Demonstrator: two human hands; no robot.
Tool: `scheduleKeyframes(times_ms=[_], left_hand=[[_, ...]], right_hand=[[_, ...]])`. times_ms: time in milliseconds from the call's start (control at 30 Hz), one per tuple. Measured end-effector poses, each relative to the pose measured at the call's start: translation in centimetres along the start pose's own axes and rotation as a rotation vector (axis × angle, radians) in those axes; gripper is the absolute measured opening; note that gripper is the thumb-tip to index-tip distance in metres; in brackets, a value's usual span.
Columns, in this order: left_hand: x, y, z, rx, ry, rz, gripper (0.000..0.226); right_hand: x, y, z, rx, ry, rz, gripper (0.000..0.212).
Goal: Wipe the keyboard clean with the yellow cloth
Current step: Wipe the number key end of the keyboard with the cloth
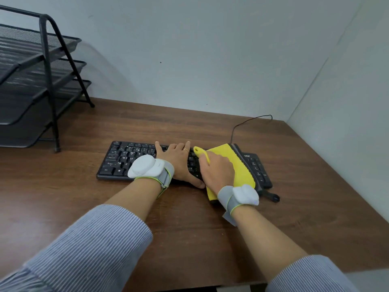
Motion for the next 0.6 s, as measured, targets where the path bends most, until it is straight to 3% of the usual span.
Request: scheduleKeyframes(times_ms=[167,367,600], left_hand=[[0.1,0.0,-0.1,-0.003,-0.004,-0.006,0.148],[0.2,-0.1,-0.1,-0.007,-0.023,0.034,0.145],[0.1,-0.1,-0.1,-0.025,-0.003,0.002,0.151]], right_hand=[[0.3,1.3,1.9,0.063,-0.100,0.079,0.039],[0.5,-0.5,-1.3,-0.079,0.065,-0.045,0.030],[0.9,1.2,0.8,-0.003,-0.070,0.087,0.034]])
Point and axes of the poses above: each hand's wrist, its own x-axis towards the middle knuckle, its own y-axis out of the back of the hand, z = x × y, the point moved 3 cm from there along x, towards the middle knuckle, and after that the axes turned 11 degrees about -z, right-handed, at the moved point
